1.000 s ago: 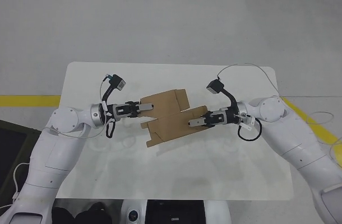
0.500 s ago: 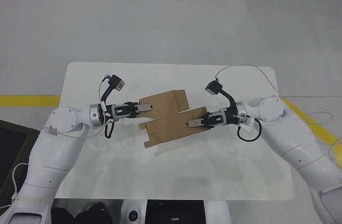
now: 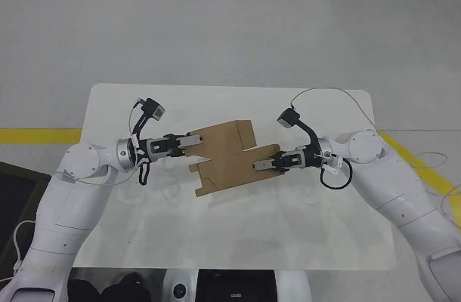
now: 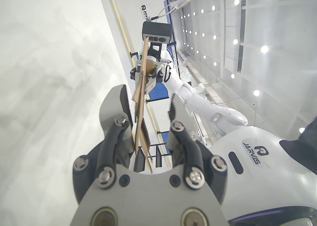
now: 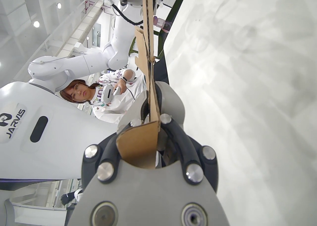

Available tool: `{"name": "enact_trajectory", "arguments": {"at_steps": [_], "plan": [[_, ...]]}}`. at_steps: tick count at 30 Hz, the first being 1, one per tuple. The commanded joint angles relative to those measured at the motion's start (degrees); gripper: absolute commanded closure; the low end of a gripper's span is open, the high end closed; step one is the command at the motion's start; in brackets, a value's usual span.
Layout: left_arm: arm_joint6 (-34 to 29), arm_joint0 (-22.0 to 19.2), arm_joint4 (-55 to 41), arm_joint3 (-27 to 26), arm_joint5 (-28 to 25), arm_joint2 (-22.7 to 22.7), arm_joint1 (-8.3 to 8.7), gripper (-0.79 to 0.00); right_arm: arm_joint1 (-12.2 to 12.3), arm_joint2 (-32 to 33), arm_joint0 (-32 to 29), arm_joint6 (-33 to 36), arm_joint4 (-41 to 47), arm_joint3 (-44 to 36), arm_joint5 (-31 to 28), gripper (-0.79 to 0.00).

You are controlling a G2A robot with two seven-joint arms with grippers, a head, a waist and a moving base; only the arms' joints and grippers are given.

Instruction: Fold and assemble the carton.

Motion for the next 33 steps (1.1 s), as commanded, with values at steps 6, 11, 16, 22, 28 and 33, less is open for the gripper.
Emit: {"name": "enact_trajectory", "arguments": {"at_steps": [6,11,16,22,28,33], "plan": [[-0.4,0.4,-0.7,0.1,0.6,-0.1,0.06,-0.785,-0.7,0.3,0.0,-0.2,-0.3,1.7,1.5,0.000],[-0.5,0.5,-1.0,0.1,1.3,-0.1,0.11,-0.785,-0.9,0.9,-0.2,-1.0,-0.8,2.4,2.7,0.000],[-0.3,0.0,-1.7,-0.5,2.5,-0.6,0.20,-0.785,-1.2,1.4,-0.6,-1.2,-1.7,2.6,3.4,0.000],[-0.4,0.0,-3.2,-1.8,3.8,-1.4,0.31,-0.785,-1.5,2.0,-1.1,-1.7,-2.3,3.1,4.0,0.000],[-0.4,0.3,-3.9,-3.2,4.5,-1.8,0.40,-0.785,-1.8,2.4,-1.2,-1.6,-3.0,2.5,4.8,0.000],[1.2,-0.6,-3.4,-2.3,4.5,-0.3,0.07,-0.785,-2.2,2.5,-1.2,-1.2,-3.8,0.2,5.5,0.000]]}}
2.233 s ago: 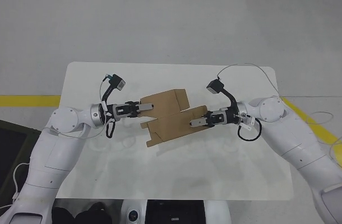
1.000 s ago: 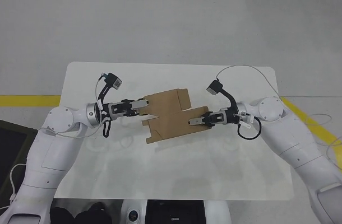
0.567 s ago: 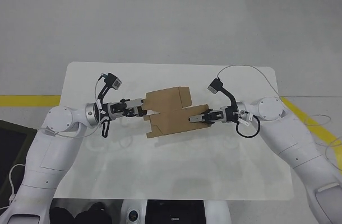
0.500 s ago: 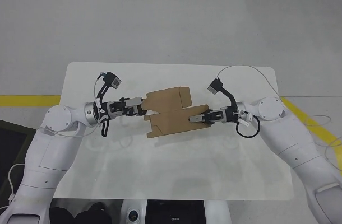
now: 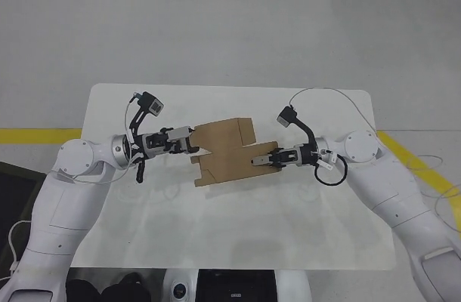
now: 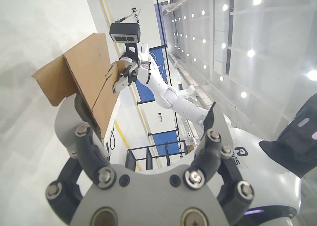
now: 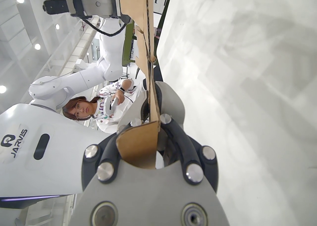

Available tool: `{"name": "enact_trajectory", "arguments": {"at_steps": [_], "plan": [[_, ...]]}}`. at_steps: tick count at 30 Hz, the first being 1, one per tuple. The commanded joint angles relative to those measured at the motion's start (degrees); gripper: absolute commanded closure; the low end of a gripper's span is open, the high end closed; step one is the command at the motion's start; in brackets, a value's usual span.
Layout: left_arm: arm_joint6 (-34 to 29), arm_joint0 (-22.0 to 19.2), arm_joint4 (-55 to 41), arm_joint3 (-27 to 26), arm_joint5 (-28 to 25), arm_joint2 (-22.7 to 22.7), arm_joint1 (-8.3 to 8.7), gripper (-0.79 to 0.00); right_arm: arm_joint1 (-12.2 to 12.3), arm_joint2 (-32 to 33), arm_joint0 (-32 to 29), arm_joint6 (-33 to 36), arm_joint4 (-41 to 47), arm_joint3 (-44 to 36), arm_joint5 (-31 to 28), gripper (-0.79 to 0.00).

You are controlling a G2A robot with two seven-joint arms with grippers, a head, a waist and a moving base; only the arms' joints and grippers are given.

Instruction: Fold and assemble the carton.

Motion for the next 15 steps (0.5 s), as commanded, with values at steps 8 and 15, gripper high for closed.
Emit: {"name": "enact_trajectory", "arguments": {"at_steps": [8,15], "plan": [[1.3,-2.1,0.5,3.5,-0.1,1.9,-0.48,-0.785,-0.5,0.2,-0.2,0.1,-1.6,-1.9,0.9,0.000],[1.2,-2.1,0.7,3.9,-0.3,2.1,-0.51,-0.785,-0.9,0.8,-0.4,0.4,-1.7,-1.9,0.9,0.000]]}}
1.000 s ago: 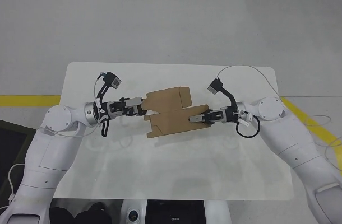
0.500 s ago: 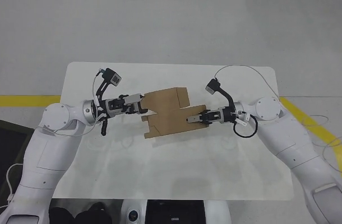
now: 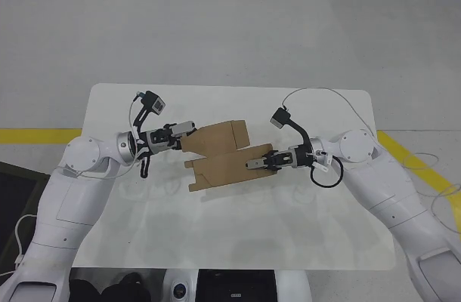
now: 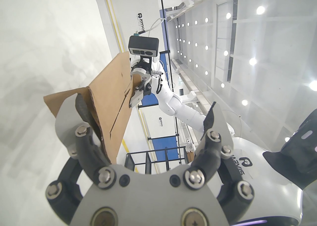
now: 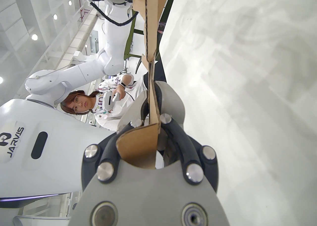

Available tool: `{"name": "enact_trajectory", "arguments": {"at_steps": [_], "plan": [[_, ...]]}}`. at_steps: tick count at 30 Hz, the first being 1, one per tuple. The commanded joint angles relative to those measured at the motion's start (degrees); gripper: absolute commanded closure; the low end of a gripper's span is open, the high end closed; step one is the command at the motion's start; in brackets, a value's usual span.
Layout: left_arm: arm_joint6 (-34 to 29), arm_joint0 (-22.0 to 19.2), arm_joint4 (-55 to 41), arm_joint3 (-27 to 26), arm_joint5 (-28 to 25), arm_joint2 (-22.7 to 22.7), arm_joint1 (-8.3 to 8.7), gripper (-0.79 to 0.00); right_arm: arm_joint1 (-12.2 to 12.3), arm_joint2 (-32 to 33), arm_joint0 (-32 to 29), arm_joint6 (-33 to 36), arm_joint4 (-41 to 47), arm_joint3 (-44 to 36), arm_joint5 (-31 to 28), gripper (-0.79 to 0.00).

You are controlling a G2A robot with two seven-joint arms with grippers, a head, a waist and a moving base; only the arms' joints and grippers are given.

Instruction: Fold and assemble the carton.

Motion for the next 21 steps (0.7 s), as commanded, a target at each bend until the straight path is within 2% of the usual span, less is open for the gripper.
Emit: {"name": "enact_trajectory", "arguments": {"at_steps": [1,3,4,6,8,9,17,21], "plan": [[-0.1,0.1,0.0,-0.1,0.0,0.0,0.00,-0.785,-0.1,0.2,0.0,0.0,-0.2,0.0,0.1,0.000],[-0.2,0.2,0.1,-0.2,-0.2,0.0,0.00,-0.785,-0.1,0.5,-0.1,0.1,-0.3,0.0,0.2,0.000],[-0.3,0.3,0.3,-0.3,-0.4,0.0,0.02,-0.723,-0.1,0.6,-0.1,0.1,-0.3,0.0,0.1,0.000],[-0.4,0.5,0.7,-0.2,-0.7,0.1,0.04,-0.409,-0.2,0.9,-0.2,0.1,-0.3,0.0,0.2,0.000],[-0.3,0.5,1.0,0.0,-0.7,0.1,0.05,-0.305,-0.2,1.1,-0.3,0.3,-0.4,-0.1,0.3,0.000],[-0.3,0.5,1.1,0.0,-0.6,0.1,0.05,-0.225,-0.3,1.2,-0.4,0.3,-0.5,-0.1,0.3,0.000],[-0.3,0.6,2.4,0.8,-0.7,0.0,0.13,-0.129,-0.5,1.9,-0.7,0.5,-1.2,-0.3,0.6,0.000],[-0.1,0.6,3.3,1.6,-0.4,0.1,0.18,-0.129,-0.6,2.3,-0.7,0.7,-1.5,-0.4,0.8,0.000]]}}
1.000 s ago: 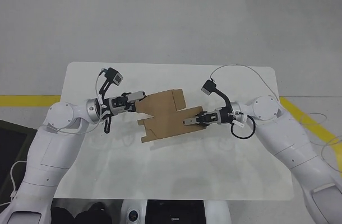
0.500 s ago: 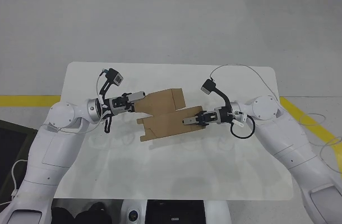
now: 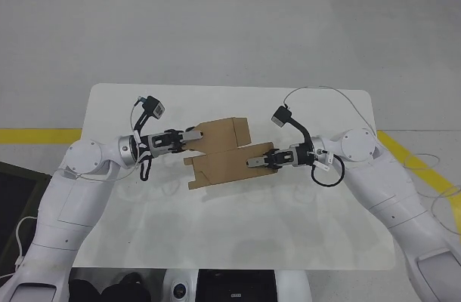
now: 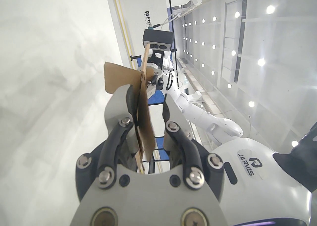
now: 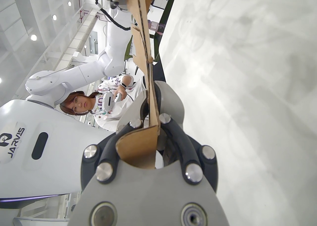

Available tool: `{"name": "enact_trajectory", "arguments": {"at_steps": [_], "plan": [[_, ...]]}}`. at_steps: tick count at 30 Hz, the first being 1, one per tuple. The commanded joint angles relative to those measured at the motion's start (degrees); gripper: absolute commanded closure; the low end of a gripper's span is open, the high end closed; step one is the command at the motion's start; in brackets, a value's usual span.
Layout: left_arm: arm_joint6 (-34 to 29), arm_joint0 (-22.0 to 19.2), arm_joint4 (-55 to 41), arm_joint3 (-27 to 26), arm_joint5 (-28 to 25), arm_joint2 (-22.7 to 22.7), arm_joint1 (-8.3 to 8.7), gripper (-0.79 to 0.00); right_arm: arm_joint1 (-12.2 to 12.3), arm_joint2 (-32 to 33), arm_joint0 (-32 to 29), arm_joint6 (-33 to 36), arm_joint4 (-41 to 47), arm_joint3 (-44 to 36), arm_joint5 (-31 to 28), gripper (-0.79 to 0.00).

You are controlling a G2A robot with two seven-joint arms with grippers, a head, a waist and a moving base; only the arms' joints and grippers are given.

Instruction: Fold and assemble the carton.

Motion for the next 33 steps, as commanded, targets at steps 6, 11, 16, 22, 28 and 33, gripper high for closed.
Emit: {"name": "enact_trajectory", "arguments": {"at_steps": [6,11,16,22,28,33], "plan": [[0.0,-0.2,1.3,0.5,-0.3,0.1,0.05,-0.105,-0.2,0.5,-0.2,0.2,-0.5,-0.2,0.3,0.000],[0.1,-0.2,1.7,0.4,-0.6,0.1,0.09,-0.099,-0.3,0.8,-0.3,0.4,-0.8,-0.2,0.5,0.000],[0.3,0.2,2.0,-0.4,-1.0,0.1,0.12,0.000,-0.6,1.0,-0.2,0.4,-0.8,-0.2,0.7,0.000],[0.5,0.3,2.2,-0.7,-1.6,-0.3,0.20,0.000,-0.5,2.3,-0.6,-0.9,-1.5,0.4,0.5,-0.785],[0.7,0.6,5.1,-0.4,-4.3,-1.3,0.52,0.000,0.9,7.2,-1.6,-3.7,-4.7,-0.3,0.0,-0.785],[1.2,1.1,6.5,-1.0,-5.6,-1.3,0.62,0.000,2.0,11.3,-3.4,-5.1,-5.6,-5.5,-0.7,-0.785]]}}
